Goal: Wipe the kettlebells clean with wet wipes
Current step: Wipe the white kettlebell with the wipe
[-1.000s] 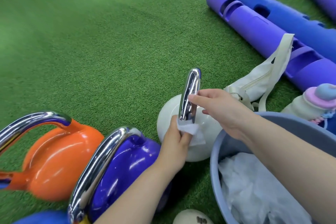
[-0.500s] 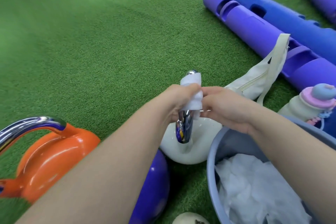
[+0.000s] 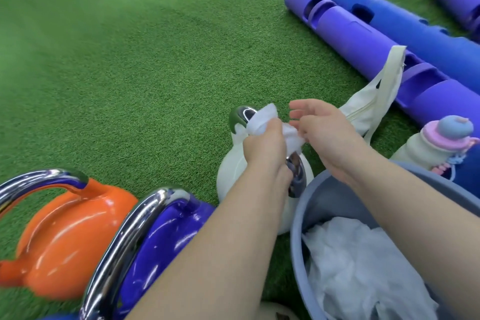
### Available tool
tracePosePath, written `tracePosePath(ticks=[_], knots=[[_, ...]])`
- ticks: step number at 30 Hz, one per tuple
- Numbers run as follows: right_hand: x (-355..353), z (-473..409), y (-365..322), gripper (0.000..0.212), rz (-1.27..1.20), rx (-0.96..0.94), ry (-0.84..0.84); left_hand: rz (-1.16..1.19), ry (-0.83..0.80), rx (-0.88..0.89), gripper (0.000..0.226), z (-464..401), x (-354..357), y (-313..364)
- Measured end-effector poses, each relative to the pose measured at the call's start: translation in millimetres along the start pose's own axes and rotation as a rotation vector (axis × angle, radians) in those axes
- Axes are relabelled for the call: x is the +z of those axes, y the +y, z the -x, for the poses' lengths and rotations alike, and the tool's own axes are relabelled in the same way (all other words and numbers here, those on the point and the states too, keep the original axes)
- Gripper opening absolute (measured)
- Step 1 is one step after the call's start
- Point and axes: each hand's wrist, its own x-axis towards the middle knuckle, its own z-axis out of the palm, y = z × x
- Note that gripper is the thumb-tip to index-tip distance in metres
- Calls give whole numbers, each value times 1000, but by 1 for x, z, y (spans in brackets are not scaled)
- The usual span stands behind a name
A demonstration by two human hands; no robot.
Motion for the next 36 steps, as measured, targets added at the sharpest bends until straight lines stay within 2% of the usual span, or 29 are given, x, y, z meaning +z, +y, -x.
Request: tracePosePath(ticks=[3, 5, 7, 9, 11, 14, 16, 17, 18, 19, 20, 21, 22, 23, 24, 26, 28, 30, 32, 36], knots=[[-2, 6, -3, 41, 112, -212, 101, -15, -70, -129, 45, -16, 2, 16], [0, 13, -4, 35, 309, -487, 189, -77, -93, -169, 36, -23, 3, 25], [4, 18, -1, 29, 451, -695, 146, -95, -142, -160, 15, -23, 3, 36], [10, 21, 3, 25, 580, -705, 68, -18, -167, -137, 19, -22, 2, 43], [11, 21, 5, 25, 674, -652, 61, 10, -205, -155, 26, -19, -3, 45], [5, 19, 2, 22, 645, -601, 59, -173, -263, -183, 45, -11, -23, 41], [0, 18, -2, 21, 639, -553, 24, -358, -77, 49, 48, -10, -43, 36], [-3, 19, -4, 19, 640, -531, 0, -447, 72, 285, 43, -9, -55, 34], [-5, 20, -7, 16, 639, -514, -22, -593, 166, 601, 38, -7, -65, 35], [-7, 21, -9, 14, 635, -495, -43, -762, 136, 943, 42, -5, -72, 37], [-9, 22, -12, 11, 631, -476, -67, -948, -19, 1233, 49, -6, -76, 40], [-12, 23, -14, 8, 632, -456, -98, -1121, -256, 1423, 54, -11, -77, 44], [-16, 24, -16, 6, 641, -438, -132, -1289, -494, 1503, 53, -14, -75, 48], [-20, 24, -18, 12, 655, -416, -164, -1437, -662, 1520, 48, -15, -69, 52], [-25, 24, -20, 21, 674, -390, -197, -1554, -744, 1573, 40, -18, -63, 54], [-34, 21, -21, 35, 712, -337, -205, -1672, -731, 1782, 23, -20, -53, 49], [-41, 14, -16, 42, 729, -318, -77, -1744, -641, 2009, 6, -25, -47, 42], [-42, 8, -10, 43, 717, -306, 50, -1792, -515, 2173, 9, -26, -43, 34], [-38, 3, -4, 44, 697, -280, 74, -1805, -484, 2290, 15, -22, -40, 25], [-31, -2, 2, 40, 644, -249, 52, -1792, -479, 2353, 23, -20, -42, 11]])
